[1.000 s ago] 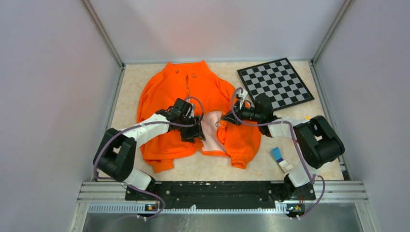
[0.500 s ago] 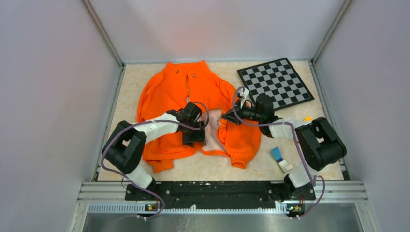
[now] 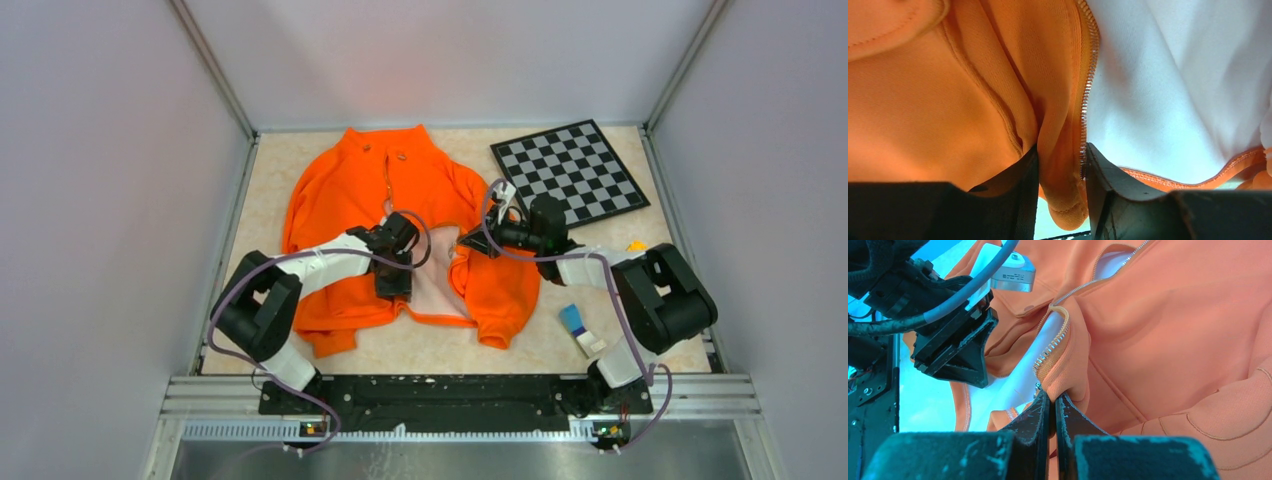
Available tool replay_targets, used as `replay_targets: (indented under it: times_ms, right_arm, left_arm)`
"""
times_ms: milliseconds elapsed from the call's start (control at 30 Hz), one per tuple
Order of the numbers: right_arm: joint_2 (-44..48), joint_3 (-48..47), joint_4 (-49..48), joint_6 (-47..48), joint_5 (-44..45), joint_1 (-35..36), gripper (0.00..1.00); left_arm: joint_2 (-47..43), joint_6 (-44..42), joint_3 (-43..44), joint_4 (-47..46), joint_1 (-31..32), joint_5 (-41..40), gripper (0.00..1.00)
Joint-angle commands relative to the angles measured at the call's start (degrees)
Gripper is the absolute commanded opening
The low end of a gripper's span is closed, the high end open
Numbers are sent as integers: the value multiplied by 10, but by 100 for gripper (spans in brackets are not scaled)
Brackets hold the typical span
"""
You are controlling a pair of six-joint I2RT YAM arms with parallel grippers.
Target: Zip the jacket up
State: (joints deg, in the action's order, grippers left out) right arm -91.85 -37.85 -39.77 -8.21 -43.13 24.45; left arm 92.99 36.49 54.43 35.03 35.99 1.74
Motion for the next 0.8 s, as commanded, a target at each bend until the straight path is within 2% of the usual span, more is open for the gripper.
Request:
replay_targets:
  times_ms: [0,133,433,500,600,733,767]
  right_arm:
    - [30,4,-32,-3,3,-6,0]
    - [32,4,-33,-4,1,-6,0]
    - [34,6,-34,-6,2,-6,0]
    - [34,6,-32,-6,2,-6,0]
    - [34,6,-33,-5,4,-6,0]
    - [34,6,-30,-5,6,-6,0]
    - [33,6,-31,-5,6,-6,0]
  left_arm:
    - [-49,-6,17,17,-2,-34,41]
    - [-75,-13,15,26,-3,-44,51]
    - [-80,-22,-12,18,-3,-36,42]
    - [-79,-30,-13,11,-3,-13,36]
    - [-85,-32,-9,9,-3,17,16]
    - [-129,-23,18,44,-1,-61,0]
    - [-143,-22,23,53,-1,-82,0]
